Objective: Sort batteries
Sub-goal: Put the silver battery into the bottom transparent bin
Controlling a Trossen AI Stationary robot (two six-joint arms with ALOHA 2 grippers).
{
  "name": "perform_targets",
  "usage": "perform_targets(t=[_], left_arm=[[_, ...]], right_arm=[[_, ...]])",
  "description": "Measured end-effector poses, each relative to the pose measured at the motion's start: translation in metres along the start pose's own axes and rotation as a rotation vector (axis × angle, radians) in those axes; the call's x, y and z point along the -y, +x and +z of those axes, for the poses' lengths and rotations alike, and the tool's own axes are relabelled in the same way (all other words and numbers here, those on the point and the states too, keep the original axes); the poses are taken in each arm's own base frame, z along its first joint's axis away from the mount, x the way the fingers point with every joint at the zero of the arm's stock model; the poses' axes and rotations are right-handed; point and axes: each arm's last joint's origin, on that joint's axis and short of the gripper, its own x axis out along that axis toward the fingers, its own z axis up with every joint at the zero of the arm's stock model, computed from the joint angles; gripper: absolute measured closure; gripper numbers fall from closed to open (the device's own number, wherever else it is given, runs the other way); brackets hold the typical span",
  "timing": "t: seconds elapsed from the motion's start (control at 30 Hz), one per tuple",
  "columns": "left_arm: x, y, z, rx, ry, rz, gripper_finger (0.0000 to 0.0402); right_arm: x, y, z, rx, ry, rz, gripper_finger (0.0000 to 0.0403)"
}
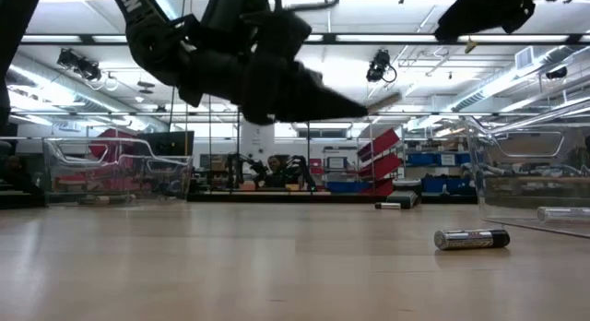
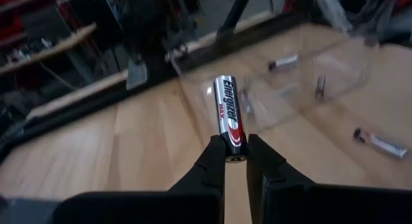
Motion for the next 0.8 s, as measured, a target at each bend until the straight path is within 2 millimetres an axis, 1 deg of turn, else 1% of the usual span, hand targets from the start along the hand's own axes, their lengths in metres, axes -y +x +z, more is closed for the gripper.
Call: perform_targets(t=[0.1, 0.2, 0.43, 0.63, 0.8], left_arm=[[0.002, 0.001, 0.006, 0.058, 0.012, 0.003, 0.0385], [0.005, 0.001, 0.01, 0.082, 0.019, -0.002, 0.0385], [0.012, 0.002, 0.013, 0.089, 0.041, 0.002, 0.0385], [0.013, 0.002, 0.014, 0.099, 0.043, 0.003, 0.0385], [0.013, 0.002, 0.016, 0.112, 0.045, 0.008, 0.0385]], right_arm=[[-0.003, 0.01, -0.005, -0.008, -0.01, -0.045, 0.0295], [-0.004, 0.021, -0.009, -0.015, -0.005, -0.088, 0.0282], [-0.005, 0.041, -0.005, 0.006, 0.002, -0.114, 0.0241], [-0.005, 0.047, 0.001, 0.015, 0.002, -0.078, 0.0219], [-0.004, 0.049, 0.002, 0.004, 0.004, -0.058, 0.0223]])
